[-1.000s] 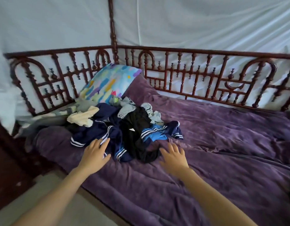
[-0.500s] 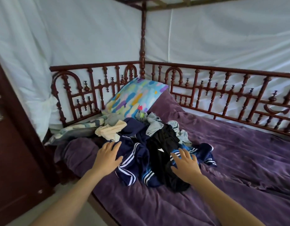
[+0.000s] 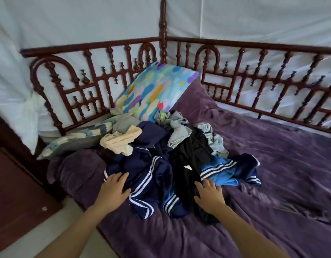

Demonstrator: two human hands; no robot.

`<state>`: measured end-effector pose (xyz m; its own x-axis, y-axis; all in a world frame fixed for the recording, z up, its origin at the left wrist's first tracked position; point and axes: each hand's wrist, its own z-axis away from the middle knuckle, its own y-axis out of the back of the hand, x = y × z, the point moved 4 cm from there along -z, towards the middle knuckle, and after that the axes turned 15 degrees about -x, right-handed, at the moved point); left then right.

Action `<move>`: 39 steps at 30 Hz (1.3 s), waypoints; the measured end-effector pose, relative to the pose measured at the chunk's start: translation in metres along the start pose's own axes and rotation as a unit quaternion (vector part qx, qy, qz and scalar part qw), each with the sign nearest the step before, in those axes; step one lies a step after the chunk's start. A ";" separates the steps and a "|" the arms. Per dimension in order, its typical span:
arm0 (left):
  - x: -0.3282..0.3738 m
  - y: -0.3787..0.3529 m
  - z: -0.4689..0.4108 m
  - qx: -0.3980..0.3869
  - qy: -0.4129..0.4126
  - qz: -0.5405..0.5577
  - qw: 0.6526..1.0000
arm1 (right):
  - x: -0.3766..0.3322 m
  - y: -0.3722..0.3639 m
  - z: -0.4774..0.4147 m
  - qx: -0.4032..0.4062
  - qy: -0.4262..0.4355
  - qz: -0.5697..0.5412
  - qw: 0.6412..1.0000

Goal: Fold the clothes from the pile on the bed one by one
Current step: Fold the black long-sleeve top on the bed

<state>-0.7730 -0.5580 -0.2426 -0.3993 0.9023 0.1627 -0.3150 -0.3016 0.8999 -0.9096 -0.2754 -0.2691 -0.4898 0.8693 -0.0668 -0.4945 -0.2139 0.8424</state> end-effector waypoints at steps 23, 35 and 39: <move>0.022 0.035 -0.257 -0.094 -0.218 -0.064 0.969 | 0.010 0.017 -0.171 -0.073 -0.209 -0.321 0.921; 0.056 0.027 -0.291 -0.112 -0.267 -0.011 0.957 | 0.024 -0.002 -0.212 0.022 -0.298 -0.415 0.859; 0.076 0.026 -0.280 -0.101 -0.283 0.011 0.954 | 0.042 0.009 -0.175 0.079 -0.284 -0.474 0.830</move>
<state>-1.0526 -0.5835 -0.3198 0.1029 0.9000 0.4235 -0.4946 -0.3231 0.8068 -1.0602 -0.3191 -0.3578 0.5050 0.6933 -0.5141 -0.3428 0.7077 0.6178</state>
